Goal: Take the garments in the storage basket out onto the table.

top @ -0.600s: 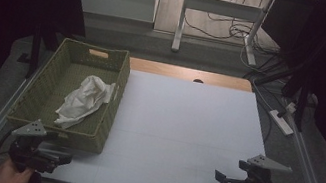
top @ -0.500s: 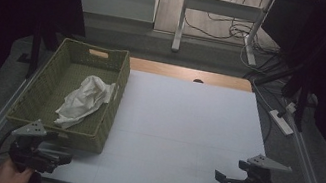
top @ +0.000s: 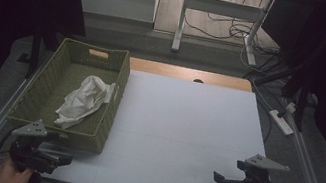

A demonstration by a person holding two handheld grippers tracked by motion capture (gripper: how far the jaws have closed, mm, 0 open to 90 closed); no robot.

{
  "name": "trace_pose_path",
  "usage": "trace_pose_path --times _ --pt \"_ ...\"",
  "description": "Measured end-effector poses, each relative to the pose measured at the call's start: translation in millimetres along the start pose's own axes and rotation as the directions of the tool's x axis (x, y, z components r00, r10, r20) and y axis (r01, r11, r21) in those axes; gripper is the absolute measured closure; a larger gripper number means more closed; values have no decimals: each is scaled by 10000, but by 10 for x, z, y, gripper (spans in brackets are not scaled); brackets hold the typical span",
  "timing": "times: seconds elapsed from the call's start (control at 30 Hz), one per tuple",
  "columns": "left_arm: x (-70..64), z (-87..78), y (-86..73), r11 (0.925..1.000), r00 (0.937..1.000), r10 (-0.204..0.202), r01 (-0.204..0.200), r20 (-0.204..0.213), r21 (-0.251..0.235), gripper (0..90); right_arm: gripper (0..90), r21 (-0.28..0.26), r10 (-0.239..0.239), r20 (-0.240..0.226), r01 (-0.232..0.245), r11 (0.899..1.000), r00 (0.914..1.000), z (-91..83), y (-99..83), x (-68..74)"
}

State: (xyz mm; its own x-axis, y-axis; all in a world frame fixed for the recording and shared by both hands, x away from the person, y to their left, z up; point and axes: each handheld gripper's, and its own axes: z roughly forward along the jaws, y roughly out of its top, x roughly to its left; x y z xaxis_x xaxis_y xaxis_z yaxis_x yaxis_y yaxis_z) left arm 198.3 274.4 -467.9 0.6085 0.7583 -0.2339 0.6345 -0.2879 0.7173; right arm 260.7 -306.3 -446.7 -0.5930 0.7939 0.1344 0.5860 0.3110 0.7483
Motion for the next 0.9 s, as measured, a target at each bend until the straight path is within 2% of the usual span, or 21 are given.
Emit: trace_pose_path --times 0.13,0.4,0.67,0.77,0.9 --pt "1 -1 4 10000 10000 27 -27 31 -12 0 10 11 -1 -39 1 10000 10000 1 0 -2" --pt "-21 -27 43 9987 9988 496 -495 15 -133 2 10 43 -14 -73 15 10000 10000 5 1 -3" --pt "-51 -94 108 9955 9968 800 -801 -36 -505 1 10 59 43 -102 -42 10000 9999 7 1 -8" --pt "-61 -121 132 9921 9940 1049 -1067 -305 -661 2 10 77 47 -105 -46 10000 9999 8 1 -10" --pt "-55 -157 163 9915 9932 1008 -1052 -588 -770 4 10 90 64 -117 -63 9999 9999 10 2 -13"
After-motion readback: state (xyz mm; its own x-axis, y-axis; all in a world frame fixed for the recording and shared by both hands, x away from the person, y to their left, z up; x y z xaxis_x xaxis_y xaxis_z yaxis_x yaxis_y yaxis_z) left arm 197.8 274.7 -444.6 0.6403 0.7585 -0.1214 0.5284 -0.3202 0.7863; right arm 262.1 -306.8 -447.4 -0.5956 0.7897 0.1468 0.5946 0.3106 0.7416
